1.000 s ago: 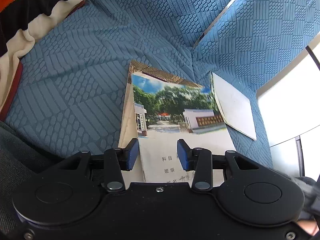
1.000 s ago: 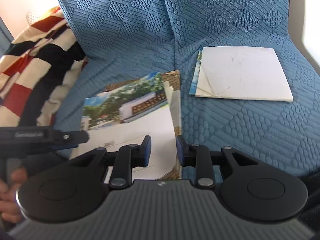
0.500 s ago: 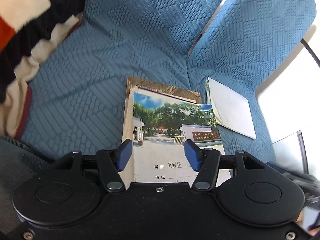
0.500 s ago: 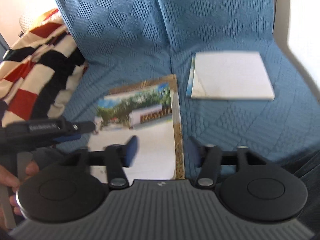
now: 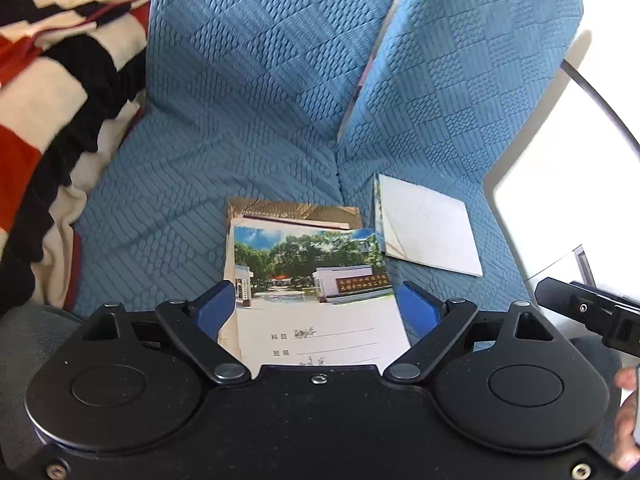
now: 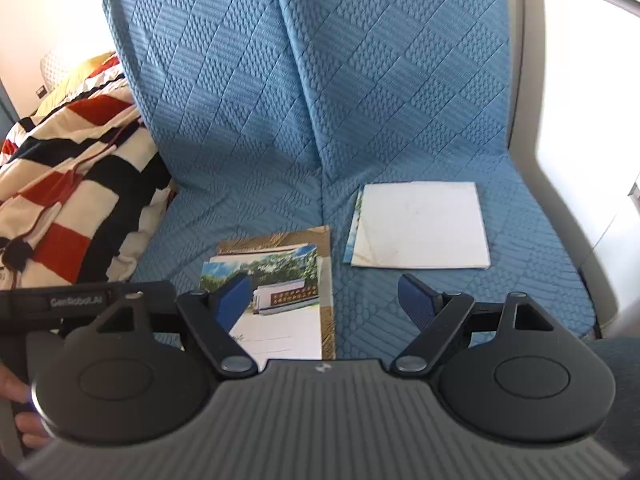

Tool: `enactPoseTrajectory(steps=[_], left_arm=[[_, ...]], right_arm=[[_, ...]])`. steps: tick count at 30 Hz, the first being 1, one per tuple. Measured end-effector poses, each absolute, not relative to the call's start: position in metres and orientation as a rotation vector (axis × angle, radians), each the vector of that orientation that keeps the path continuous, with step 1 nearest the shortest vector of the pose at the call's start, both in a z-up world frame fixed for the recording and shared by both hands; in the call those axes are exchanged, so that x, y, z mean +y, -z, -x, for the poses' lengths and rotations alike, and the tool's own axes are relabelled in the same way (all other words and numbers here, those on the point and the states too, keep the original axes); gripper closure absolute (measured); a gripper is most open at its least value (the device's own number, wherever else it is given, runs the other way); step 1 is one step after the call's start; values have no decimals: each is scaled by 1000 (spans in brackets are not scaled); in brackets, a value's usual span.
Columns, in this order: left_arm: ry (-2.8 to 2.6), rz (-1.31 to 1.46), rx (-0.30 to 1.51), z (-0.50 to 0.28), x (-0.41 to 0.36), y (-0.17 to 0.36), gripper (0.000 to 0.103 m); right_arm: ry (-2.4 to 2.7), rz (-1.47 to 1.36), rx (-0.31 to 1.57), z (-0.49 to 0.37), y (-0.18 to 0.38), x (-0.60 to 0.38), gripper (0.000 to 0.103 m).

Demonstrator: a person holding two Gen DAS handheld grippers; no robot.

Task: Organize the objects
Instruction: 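Raise both open tools away from the book stack, then move both open tools toward the loose white sheet on the cushion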

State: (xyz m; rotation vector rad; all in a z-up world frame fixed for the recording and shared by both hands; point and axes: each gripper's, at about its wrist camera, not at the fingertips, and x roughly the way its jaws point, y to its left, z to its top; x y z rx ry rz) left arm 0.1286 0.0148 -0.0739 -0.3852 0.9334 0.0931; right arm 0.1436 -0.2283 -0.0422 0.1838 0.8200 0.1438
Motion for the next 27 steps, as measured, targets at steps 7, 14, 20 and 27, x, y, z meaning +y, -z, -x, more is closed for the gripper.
enactPoseTrajectory(steps=[7, 14, 20, 27], left_arm=[[-93, 359, 904, -127, 1, 49, 14], [-129, 353, 887, -130, -9, 44, 14], [-108, 336, 895, -142, -22, 51, 14], [-104, 325, 900, -160, -34, 55, 14]], right_arm=[[-112, -129, 811, -134, 14, -238, 21], [33, -99, 813, -125, -23, -253, 21], [52, -77, 800, -115, -50, -264, 21], [65, -122, 889, -122, -51, -281, 21]])
